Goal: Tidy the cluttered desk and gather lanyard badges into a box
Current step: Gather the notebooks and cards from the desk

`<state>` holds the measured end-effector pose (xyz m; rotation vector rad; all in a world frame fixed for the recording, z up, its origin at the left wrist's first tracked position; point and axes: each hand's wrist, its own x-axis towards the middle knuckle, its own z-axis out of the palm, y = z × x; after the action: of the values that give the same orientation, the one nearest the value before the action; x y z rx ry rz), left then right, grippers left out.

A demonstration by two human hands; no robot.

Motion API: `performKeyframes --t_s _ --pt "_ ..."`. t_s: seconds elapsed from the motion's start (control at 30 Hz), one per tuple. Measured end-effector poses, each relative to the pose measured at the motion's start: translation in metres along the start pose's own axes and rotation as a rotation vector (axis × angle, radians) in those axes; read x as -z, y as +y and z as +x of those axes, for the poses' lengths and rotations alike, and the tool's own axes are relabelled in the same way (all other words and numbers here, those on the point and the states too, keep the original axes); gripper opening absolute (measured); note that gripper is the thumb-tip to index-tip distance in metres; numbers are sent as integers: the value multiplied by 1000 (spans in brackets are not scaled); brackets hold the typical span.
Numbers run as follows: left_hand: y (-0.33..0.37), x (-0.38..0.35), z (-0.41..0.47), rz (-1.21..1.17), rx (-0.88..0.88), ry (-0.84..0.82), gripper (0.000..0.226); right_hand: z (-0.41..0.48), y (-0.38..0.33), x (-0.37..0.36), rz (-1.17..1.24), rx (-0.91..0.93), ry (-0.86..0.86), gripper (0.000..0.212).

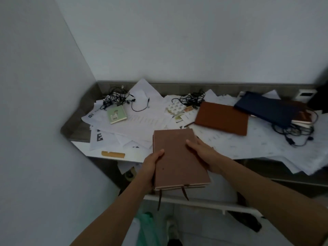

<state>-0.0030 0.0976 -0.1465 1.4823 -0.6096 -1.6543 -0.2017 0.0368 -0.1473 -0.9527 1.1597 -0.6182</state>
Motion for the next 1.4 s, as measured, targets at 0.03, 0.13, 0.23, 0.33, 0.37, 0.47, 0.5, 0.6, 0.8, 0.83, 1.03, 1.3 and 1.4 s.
performKeyframes --t_s 0.03,0.13,0.23,0.33,0.37,0.47,0.5,0.6,0.8,0.83,1.03,1.3,1.4 --pt "-12 -9 -10 -11 33 -16 36 -14 11 6 22 19 -1 21" --pt "-41 -24 -27 -5 122 -41 30 -47 42 20 -23 29 44 28" --pt "-62 -32 -32 76 216 -81 40 -68 70 40 -41 -54 59 29" --pt "-74 -35 -33 148 261 -121 41 -82 83 58 6 -126 23 32" --pt "-76 -36 -32 160 274 -121 40 -84 85 62 -1 -151 9 33" --pt "-77 -35 -27 204 284 -103 38 -80 95 71 -61 -247 74 39" --pt "-74 -34 -24 227 269 -85 37 -77 96 73 -69 -280 110 41" --pt "-64 -18 -12 333 109 48 23 -63 98 74 -69 -331 222 43" --pt "-58 44 4 819 -67 278 33 -25 103 55 102 -189 417 33" --pt "-59 53 7 825 -30 276 31 -16 103 50 128 -178 427 34" --pt "-76 74 26 718 287 149 14 38 103 23 254 -196 359 46" --pt "-89 76 52 482 432 113 14 83 134 -9 218 -172 346 69" --pt "-89 79 57 476 460 101 11 93 138 -21 60 -137 324 57"
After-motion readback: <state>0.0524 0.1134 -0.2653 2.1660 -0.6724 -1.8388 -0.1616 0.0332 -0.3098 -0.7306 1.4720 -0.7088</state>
